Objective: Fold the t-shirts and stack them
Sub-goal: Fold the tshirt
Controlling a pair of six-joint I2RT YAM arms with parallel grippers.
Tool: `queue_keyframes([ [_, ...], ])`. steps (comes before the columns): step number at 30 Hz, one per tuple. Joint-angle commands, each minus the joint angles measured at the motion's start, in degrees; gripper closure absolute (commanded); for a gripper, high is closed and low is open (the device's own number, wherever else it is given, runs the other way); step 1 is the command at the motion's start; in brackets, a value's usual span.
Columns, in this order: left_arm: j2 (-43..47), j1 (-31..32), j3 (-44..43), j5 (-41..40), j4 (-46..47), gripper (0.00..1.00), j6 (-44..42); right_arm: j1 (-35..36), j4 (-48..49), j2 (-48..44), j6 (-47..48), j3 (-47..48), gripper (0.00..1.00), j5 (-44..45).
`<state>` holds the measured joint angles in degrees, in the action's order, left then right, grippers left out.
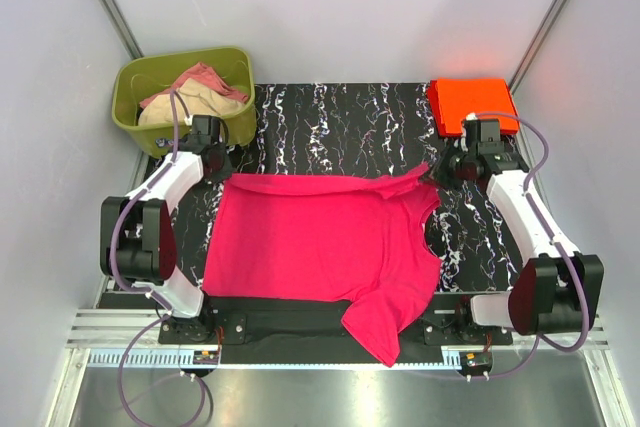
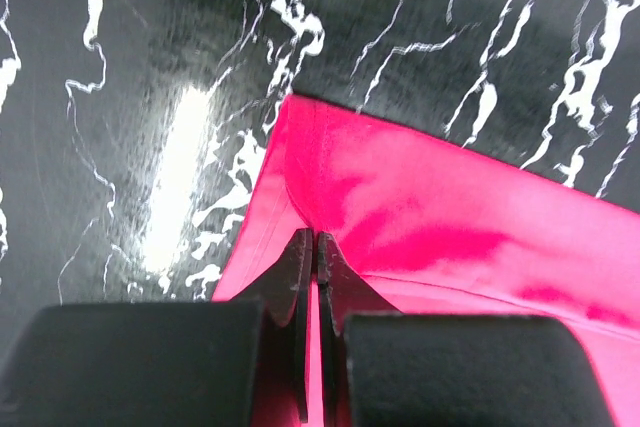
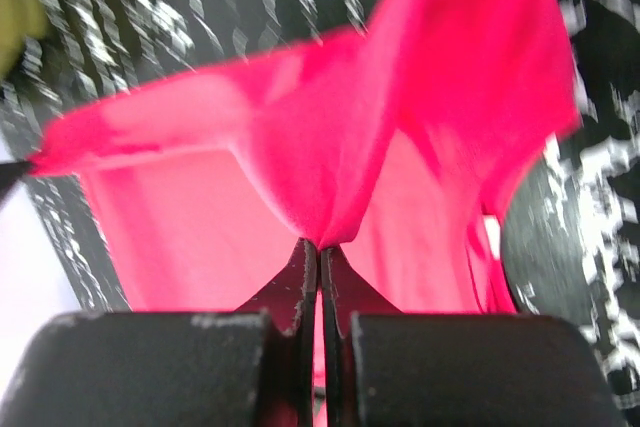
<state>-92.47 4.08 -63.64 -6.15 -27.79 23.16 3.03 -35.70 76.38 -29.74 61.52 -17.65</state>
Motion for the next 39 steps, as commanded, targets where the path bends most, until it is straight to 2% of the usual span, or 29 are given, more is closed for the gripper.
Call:
queue_keyframes([
  [1,-0.5,-0.4,-2.0,0.8,-2.7,1.00,-0.5,-0.2,-6.3,-3.5,0.9,-2.2,1.00,0.0],
  [8,0.4,-0.8,0.6,1.0,-4.5,1.00,-1.7,-0.1,-10.0,-7.3,3.2,-5.8,1.00,3.3],
  [15,-1.9,-1.1,1.9,1.2,-4.8,1.00,-1.8,-0.2,-10.4,-6.9,3.2,-8.5,1.00,4.5],
  [25,-4.6,-1.3,1.8,0.9,-5.2,1.00,-1.9,-0.2,-14.4,-6.4,-3.2,-10.6,1.00,5.8],
  [39,-2.2,-1.5,3.6,-0.6,-5.3,1.00,-0.8,-0.3,-15.3,-4.3,-3.5,-10.7,1.00,6.1],
])
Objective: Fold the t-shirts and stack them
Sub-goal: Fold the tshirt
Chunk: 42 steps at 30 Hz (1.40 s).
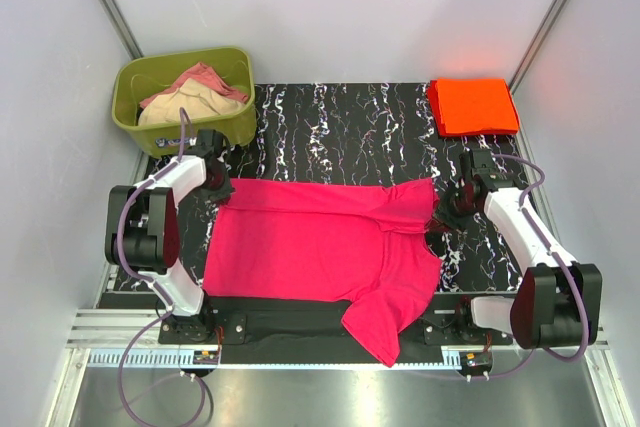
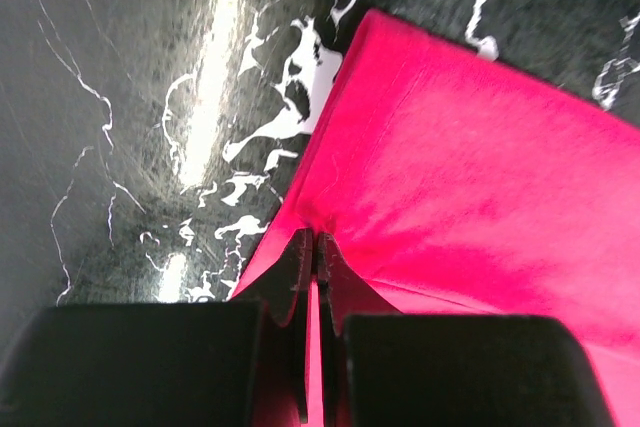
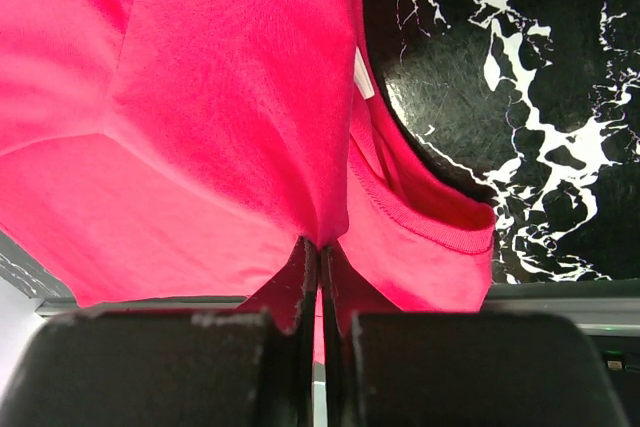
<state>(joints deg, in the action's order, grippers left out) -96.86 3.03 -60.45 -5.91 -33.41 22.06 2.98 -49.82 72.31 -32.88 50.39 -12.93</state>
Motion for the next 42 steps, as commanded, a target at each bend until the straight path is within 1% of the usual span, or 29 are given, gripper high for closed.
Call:
queue_keyframes([
  [1,2.2,-0.5,0.4,-0.9,0.4,1.00,0.3,-0.2,-1.2,-0.2,-0.1,0.5,1.00,1.4],
  [8,1.0,-0.5,1.2,-1.3,0.4,1.00,0.4,-0.3,-1.6,1.5,-0.6,-0.3,1.00,1.1],
  [19,1.7,-0.8,1.6,-2.2,0.4,1.00,0.8,-0.3,-3.3,4.2,-1.5,-1.0,1.00,2.6],
  [20,2.0,-0.7,1.6,-2.3,0.4,0.99,0.9,-0.4,-3.4,4.6,-1.5,-1.3,1.00,2.0],
  [22,2.4,-0.8,1.6,-2.3,0.4,0.98,0.9,-0.4,-3.4,5.7,-1.6,-1.8,0.96,-0.2],
  [23,2.6,-0.8,1.5,-2.2,0.4,0.95,1.0,-0.4,-3.4,6.2,-1.5,-2.3,0.95,-1.3],
  [27,3.1,-1.0,0.7,-0.9,-0.6,0.87,1.2,-0.6,-3.8,8.5,-1.3,-3.2,0.87,-4.5],
  [28,3.8,-0.9,0.5,-0.9,-1.4,0.83,1.4,-0.6,-4.2,8.5,-0.8,-2.7,0.75,-5.4],
  [29,4.4,-0.9,0.4,-1.0,-1.8,0.79,1.5,-0.6,-5.3,8.2,-0.4,-1.8,0.69,-6.1],
  [30,5.2,-1.0,0.1,-1.0,-2.4,0.69,1.3,-0.7,-6.4,7.4,0.2,-0.5,0.61,-5.9],
  [31,7.1,-1.0,-0.3,-0.8,-3.5,0.65,1.0,-0.9,-7.5,6.7,1.9,1.1,0.54,-5.1],
  [32,8.2,-1.0,-0.9,-0.7,-4.1,0.60,0.8,-1.1,-9.0,6.1,2.8,4.8,0.38,-2.0],
  [33,9.3,-1.0,-1.3,-0.6,-4.6,0.54,0.5,-1.5,-9.2,5.5,4.1,6.5,0.31,0.0],
  [34,11.2,-0.9,-1.5,0.2,-5.1,0.53,0.0,-2.6,-9.0,5.6,4.9,8.0,0.23,1.7],
  [35,11.9,-1.0,-2.2,0.8,-5.0,0.52,-0.2,-2.7,-6.5,6.3,5.7,10.2,0.15,2.9],
  [37,12.3,-0.9,-3.0,3.5,-3.5,0.51,-0.4,-6.7,-4.2,11.4,7.8,13.0,0.15,2.7],
  [38,11.9,-0.9,-3.8,4.6,-2.7,0.52,-0.3,-7.2,-2.2,13.4,7.9,15.7,0.15,2.7],
  [39,11.2,-0.8,-4.2,5.6,-1.8,0.53,-0.2,-7.6,-1.4,17.4,8.4,17.1,0.16,2.2],
  [40,9.1,-0.9,-5.2,8.0,-0.8,0.54,0.4,-7.7,0.0,19.2,8.8,19.6,0.17,1.2],
  [41,7.8,-0.9,-5.7,8.9,-0.3,0.56,0.9,-7.7,0.2,20.8,9.1,21.0,0.19,0.8],
  [42,6.6,-0.9,-6.3,10.8,0.4,0.58,1.1,-7.8,0.3,23.8,9.8,22.6,0.30,0.5],
])
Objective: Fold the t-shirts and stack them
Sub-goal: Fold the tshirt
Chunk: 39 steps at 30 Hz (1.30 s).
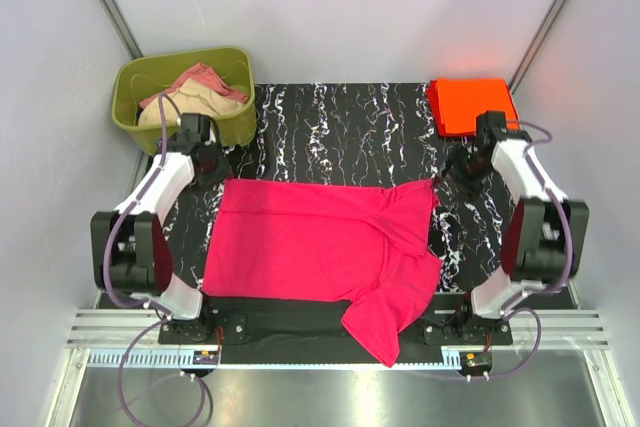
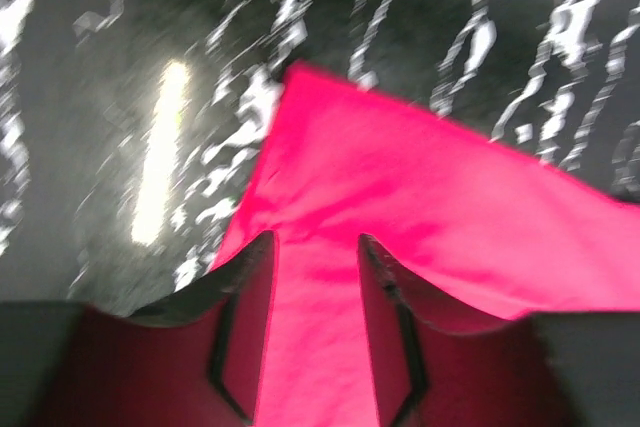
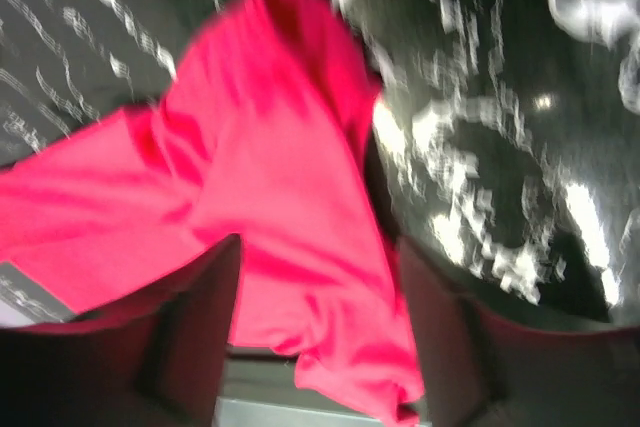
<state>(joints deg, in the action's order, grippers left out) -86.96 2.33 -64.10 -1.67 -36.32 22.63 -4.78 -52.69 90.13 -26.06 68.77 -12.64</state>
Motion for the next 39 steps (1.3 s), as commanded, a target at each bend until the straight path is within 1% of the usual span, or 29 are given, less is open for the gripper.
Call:
queue_keyframes([
  [1,-5.5,0.0,-3.0,7.0,3.9,0.62,1.1,-0.1,3.4,7.2,3.1,7.0,0.34,0.2],
  [3,-7.3,0.0,-3.4,7.4,5.1,0.62,1.6,-0.3,4.6,9.8,3.9,8.9,0.41,1.0],
  [4,-8.8,0.0,-3.3,8.6,6.2,0.65,2.1,-0.4,5.4,10.7,4.3,10.1,0.46,1.0],
  [7,-11.2,0.3,-2.9,10.5,7.9,0.66,3.2,-0.9,6.3,14.8,4.7,12.8,0.47,0.6],
  [11,-12.8,0.7,-1.8,10.0,8.5,0.67,3.5,-1.1,8.4,18.0,5.1,13.8,0.44,-1.2],
  [14,-13.8,0.7,-1.8,9.4,8.5,0.67,2.9,-1.1,8.8,20.8,5.1,14.6,0.43,-3.0],
  [19,-14.8,0.5,-2.0,9.1,8.1,0.67,2.2,-1.1,10.6,22.6,4.3,13.5,0.48,-5.3],
  [22,-15.4,0.6,-1.8,9.0,8.0,0.67,2.2,-1.1,12.0,23.0,4.1,12.5,0.54,-5.6],
  [23,-15.7,0.5,-1.8,8.9,7.9,0.67,2.1,-1.1,12.1,23.5,3.8,12.6,0.58,-5.7],
  [25,-16.1,0.5,-1.6,8.8,7.8,0.67,2.2,-1.1,12.3,24.2,3.6,12.7,0.62,-6.2],
  [27,-16.3,0.6,-1.6,8.4,7.8,0.67,2.2,-1.1,12.6,24.7,3.0,12.3,0.69,-6.6],
  [29,-16.5,0.6,-1.5,8.0,7.8,0.67,2.2,-1.2,12.7,24.6,2.0,11.7,0.77,-5.8],
  [30,-16.6,0.5,-1.5,7.7,7.8,0.67,2.2,-1.4,12.6,24.2,1.6,10.7,0.87,-5.1],
  [32,-16.8,0.5,-1.6,7.3,7.8,0.67,2.2,-1.9,12.9,22.6,0.4,9.3,0.98,-2.5],
  [33,-16.9,0.5,-1.6,7.1,7.8,0.66,2.2,-2.2,13.6,21.9,0.0,7.9,1.00,-1.4],
  [39,-16.9,0.3,-1.2,5.5,8.3,0.67,2.2,-3.7,15.3,16.9,-3.4,4.7,1.00,6.8],
])
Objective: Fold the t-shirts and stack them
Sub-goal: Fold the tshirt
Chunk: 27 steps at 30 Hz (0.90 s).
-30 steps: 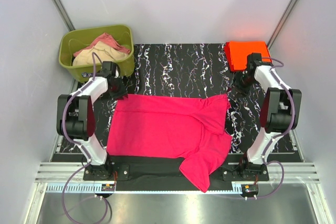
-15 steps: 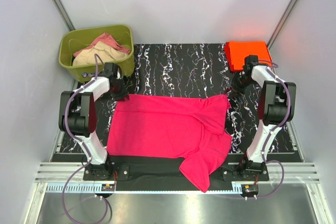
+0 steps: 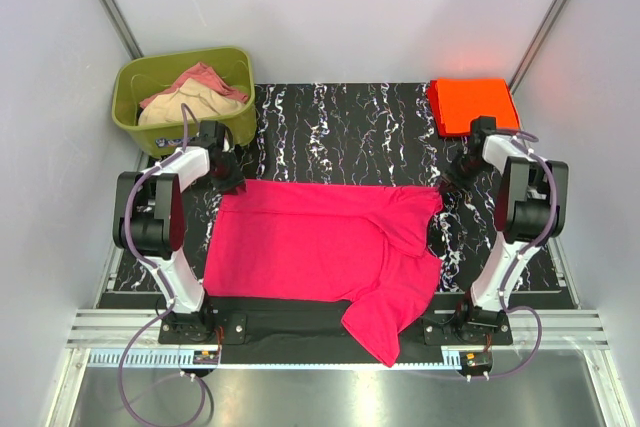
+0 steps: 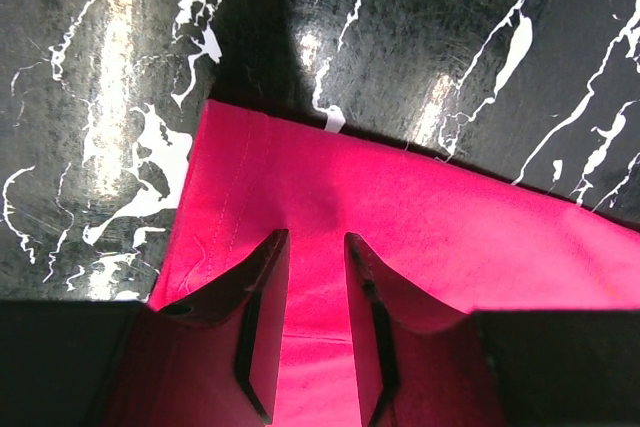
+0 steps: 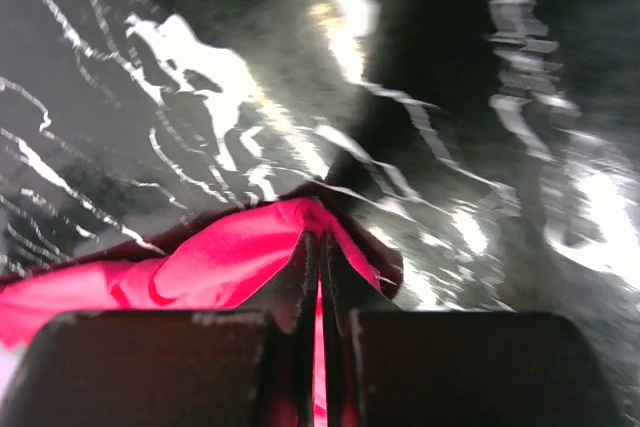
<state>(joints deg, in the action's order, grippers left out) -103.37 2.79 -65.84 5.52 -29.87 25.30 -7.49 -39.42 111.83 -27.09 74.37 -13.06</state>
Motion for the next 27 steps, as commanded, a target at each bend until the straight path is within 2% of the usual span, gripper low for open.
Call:
queue_keyframes([
  [1,-0.5,-0.2,0.5,-1.8,2.0,0.67,-0.5,-1.0,2.2,-5.8,-3.0,-1.1,1.00,8.2],
  [5,-0.3,-0.2,0.5,-2.5,2.3,0.66,-1.0,-1.1,3.3,-7.2,-2.7,-1.1,1.00,10.7],
  [10,0.4,-0.2,-0.2,-3.1,2.3,0.67,-1.7,-1.1,2.0,-3.6,-1.4,1.0,1.00,9.6],
  [13,3.0,-0.2,-0.4,-3.1,1.5,0.66,-2.1,-1.1,-2.0,-3.5,-0.2,2.2,0.77,11.1],
  [14,4.0,-0.2,-0.3,-3.0,1.3,0.65,-2.3,-1.1,-3.4,-3.8,0.1,3.1,0.67,12.2],
  [15,4.9,0.0,-0.3,-3.0,0.9,0.63,-2.3,-1.1,-6.7,-4.2,0.5,3.5,0.52,14.8],
  [18,9.8,0.7,0.2,-1.9,-0.3,0.60,-2.0,-1.1,-11.0,-8.8,1.7,3.2,0.32,17.4],
  [19,12.2,1.8,0.5,-1.7,-0.5,0.59,-2.0,-1.1,-11.6,-11.7,2.0,2.7,0.29,17.1],
  [22,16.8,5.2,2.5,1.3,-0.3,0.59,-1.0,-1.0,-13.0,-17.0,2.3,0.1,0.25,13.6],
  [24,18.2,7.8,4.6,6.1,0.9,0.64,-0.2,-1.0,-13.9,-19.3,2.3,-2.9,0.25,8.1],
  [27,19.3,14.9,7.6,12.0,5.2,0.72,2.4,-0.4,-13.9,-24.3,2.2,-8.3,0.33,-0.3],
])
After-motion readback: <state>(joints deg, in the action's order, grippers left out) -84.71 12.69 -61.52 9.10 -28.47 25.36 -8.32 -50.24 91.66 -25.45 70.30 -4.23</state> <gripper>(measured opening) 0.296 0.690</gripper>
